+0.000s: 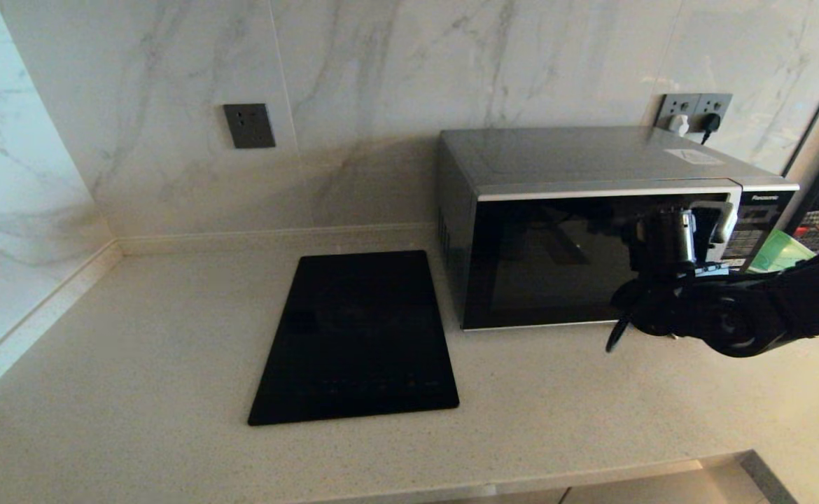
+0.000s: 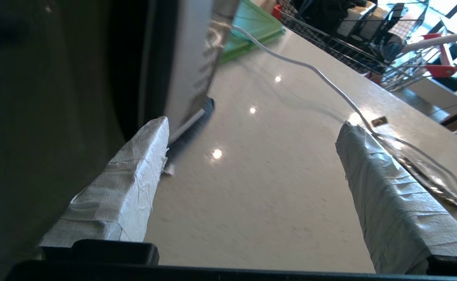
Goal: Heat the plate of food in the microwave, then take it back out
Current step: Open the microwave oven
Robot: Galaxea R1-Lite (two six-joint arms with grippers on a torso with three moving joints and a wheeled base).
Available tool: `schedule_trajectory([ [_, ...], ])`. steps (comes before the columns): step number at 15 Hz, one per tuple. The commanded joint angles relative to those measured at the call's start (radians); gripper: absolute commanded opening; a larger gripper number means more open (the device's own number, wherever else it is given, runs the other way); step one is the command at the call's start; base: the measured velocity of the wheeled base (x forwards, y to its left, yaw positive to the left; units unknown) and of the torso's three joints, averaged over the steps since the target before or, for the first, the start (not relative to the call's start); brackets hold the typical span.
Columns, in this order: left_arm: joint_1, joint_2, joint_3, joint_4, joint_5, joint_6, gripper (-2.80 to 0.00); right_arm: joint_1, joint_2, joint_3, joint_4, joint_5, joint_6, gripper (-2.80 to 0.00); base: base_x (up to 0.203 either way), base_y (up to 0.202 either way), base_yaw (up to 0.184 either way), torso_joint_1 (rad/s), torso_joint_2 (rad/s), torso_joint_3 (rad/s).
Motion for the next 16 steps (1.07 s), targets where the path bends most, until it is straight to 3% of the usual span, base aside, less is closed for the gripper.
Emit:
schedule_trajectory([
  [1, 0.0, 0.002, 0.0, 0.0, 0.001, -0.001, -2.8, -0.004, 0.037, -0.05, -0.003, -0.005, 0.001, 0.0, 0.0, 0.0, 0.0, 0.0, 0.0, 0.0],
  [8, 0.0, 0.002, 0.0, 0.0, 0.001, -0.001, -2.8, -0.08, 0.111, -0.125, -0.004, -0.004, 0.003, 0.0, 0.0, 0.0, 0.0, 0.0, 0.0, 0.0],
  [16, 0.0, 0.002, 0.0, 0.0, 0.001, -0.001, -2.8, -0.128, 0.107, -0.12, -0.004, 0.002, 0.004, 0.0, 0.0, 0.0, 0.0, 0.0, 0.0, 0.0],
])
